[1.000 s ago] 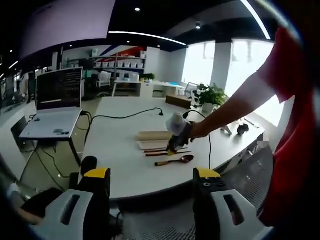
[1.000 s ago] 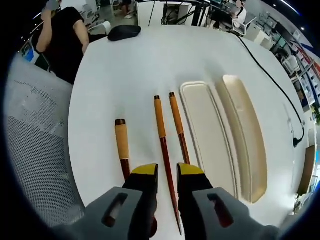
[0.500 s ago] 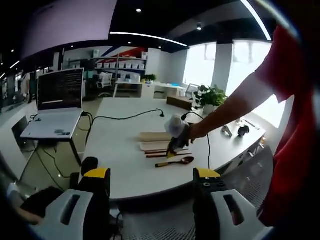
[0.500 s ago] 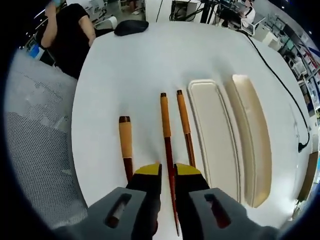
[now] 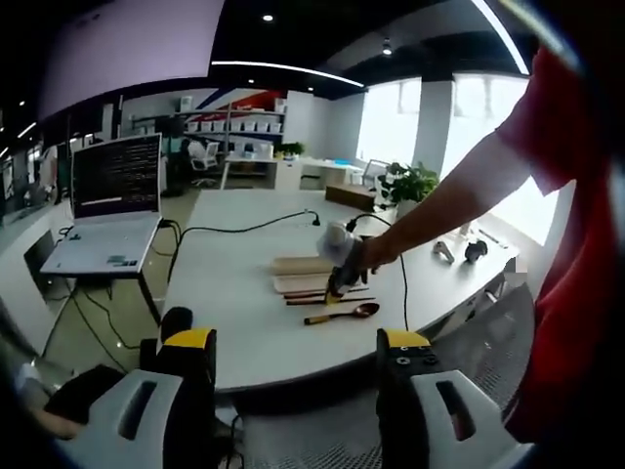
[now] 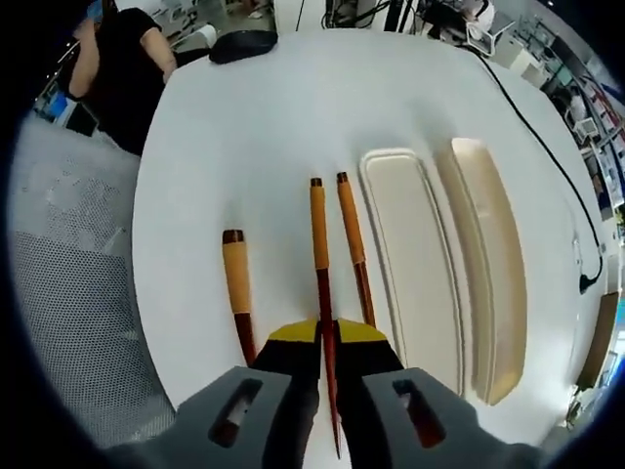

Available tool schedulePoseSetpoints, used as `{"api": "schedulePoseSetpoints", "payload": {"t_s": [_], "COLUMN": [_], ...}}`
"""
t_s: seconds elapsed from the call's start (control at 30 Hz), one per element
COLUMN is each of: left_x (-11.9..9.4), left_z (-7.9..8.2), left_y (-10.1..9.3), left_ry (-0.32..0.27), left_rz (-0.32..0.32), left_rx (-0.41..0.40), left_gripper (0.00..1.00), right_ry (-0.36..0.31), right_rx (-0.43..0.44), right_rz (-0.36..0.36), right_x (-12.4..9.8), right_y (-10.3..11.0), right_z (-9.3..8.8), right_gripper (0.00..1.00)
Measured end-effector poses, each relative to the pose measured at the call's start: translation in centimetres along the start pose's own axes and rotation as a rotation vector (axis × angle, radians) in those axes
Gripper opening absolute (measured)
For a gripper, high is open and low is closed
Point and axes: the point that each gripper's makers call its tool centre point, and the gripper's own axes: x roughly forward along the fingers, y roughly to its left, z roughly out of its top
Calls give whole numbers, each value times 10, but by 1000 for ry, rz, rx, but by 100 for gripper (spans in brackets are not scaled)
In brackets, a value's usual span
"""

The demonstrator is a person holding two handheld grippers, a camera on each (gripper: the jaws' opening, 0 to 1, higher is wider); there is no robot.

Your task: Arrange the utensils inside the cutlery case until each visible utensil rests in its matching compartment.

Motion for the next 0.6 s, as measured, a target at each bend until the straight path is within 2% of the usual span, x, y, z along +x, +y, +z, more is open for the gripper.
{"api": "schedulePoseSetpoints", "payload": {"t_s": [0.13,0.3,0.4,0.47,0.6], "left_x": [4,9,7,5,3], "left_z": [2,2,9,11,6], "left_y": [3,3,6,7,7], "left_ry": [-3,6,-5,-16,-10], "left_rz": [2,-6,1,5,10], "left_rx": [-6,0,18,7,-5], "left_gripper": [68,68,68,68,68], "right_ry": [-1,66,93,100,119], "right_rx": [39,-12,32,26,26], "right_rz": [11,32,36,31,17], "right_x": [0,3,2,3,0], "right_y": [0,0,-1,0,3], "right_z": [1,3,2,3,1], "right_gripper": [1,1,1,2,2]}}
